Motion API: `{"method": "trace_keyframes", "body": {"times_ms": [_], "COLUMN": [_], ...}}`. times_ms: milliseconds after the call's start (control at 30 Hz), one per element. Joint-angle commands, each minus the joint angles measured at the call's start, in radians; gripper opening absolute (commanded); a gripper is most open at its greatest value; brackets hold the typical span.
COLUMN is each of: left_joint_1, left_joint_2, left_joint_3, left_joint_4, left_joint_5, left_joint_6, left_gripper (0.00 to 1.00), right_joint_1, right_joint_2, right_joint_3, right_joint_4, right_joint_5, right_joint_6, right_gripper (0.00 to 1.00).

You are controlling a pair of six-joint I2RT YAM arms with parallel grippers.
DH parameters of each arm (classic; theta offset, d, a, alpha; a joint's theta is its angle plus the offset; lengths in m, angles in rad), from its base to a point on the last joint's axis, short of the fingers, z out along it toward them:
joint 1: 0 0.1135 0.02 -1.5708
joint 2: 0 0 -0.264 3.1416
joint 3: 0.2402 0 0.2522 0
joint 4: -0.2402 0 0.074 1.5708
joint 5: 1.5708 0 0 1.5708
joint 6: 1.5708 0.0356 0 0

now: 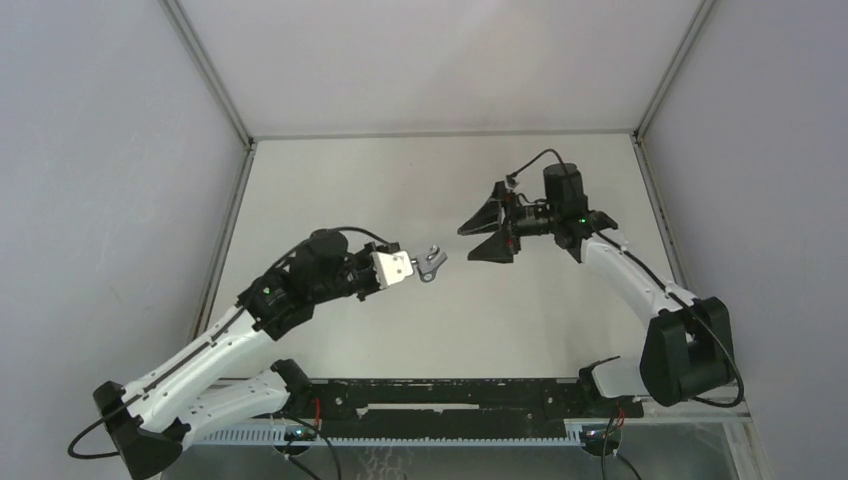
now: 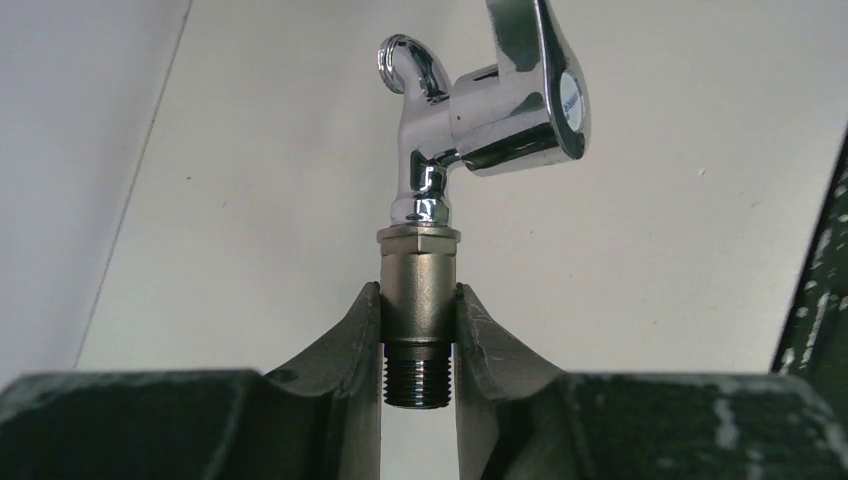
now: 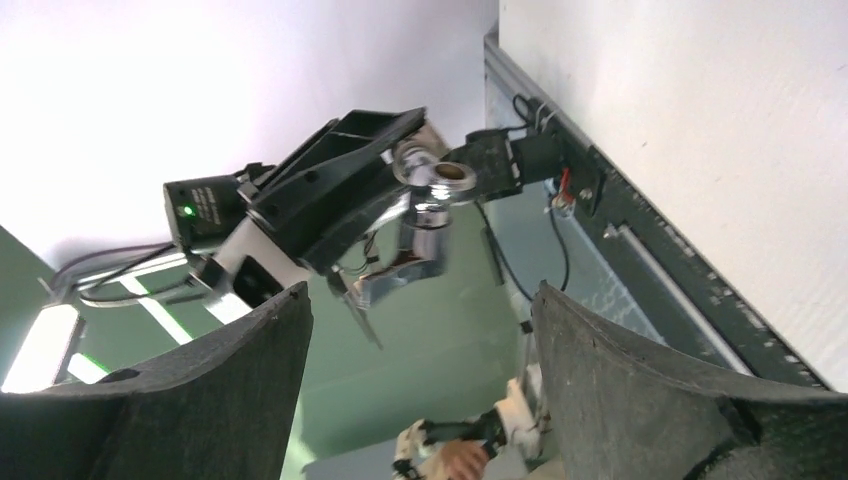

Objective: Install the water faucets

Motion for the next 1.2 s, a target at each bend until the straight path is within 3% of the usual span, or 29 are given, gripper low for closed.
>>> {"method": "trace_keyframes", "body": {"times_ms": [0,100,233,300,400,500,900,1033,1167], "left_joint_1": [0.080,0.140,0.193,0.214,0.236,0.248,0.249,0.248,0.249], "left_joint_2": [-0.008,0.004,0.037,0.066,0.127,0.180,0.243,0.240,0.245], "left_joint_3": [0.166,0.222,0.282,0.324,0.390,0.445,0.473,0.469,0.467], "left_joint_4": [-0.033,-0.068,-0.078,-0.092,-0.113,-0.124,-0.137,-0.138,-0.144], "left_joint_5": [0.253,0.432,0.635,0.718,0.820,0.917,0.991,0.999,0.992], "left_joint_6": [-0.149,-0.224,-0.321,-0.368,-0.453,-0.537,-0.619,-0.614,-0.606], "left_gripper": [0.00,0.00,0.00,0.00,0.00,0.00,0.00,0.00,0.00], "right_joint_1": [-0.086,-0.140,-0.160,-0.104,0.064,0.211,0.359,0.362,0.364], "right_joint_2": [-0.135,-0.229,-0.407,-0.522,-0.667,-0.721,-0.609,-0.543,-0.492], "right_joint_3": [0.010,0.007,-0.080,-0.146,-0.199,-0.221,-0.179,-0.126,-0.083], "right_joint_4": [-0.089,-0.056,0.235,0.319,0.291,0.294,0.341,0.310,0.276], "right_joint_5": [0.039,0.088,0.118,0.220,0.373,0.475,0.475,0.388,0.241], "right_joint_6": [-0.216,-0.338,-0.460,-0.644,-1.038,-1.259,-1.393,-1.380,-1.378], "right_gripper": [0.85,0.82,0.80,0.83,0.94,1.00,1.00,0.98,0.90]}}
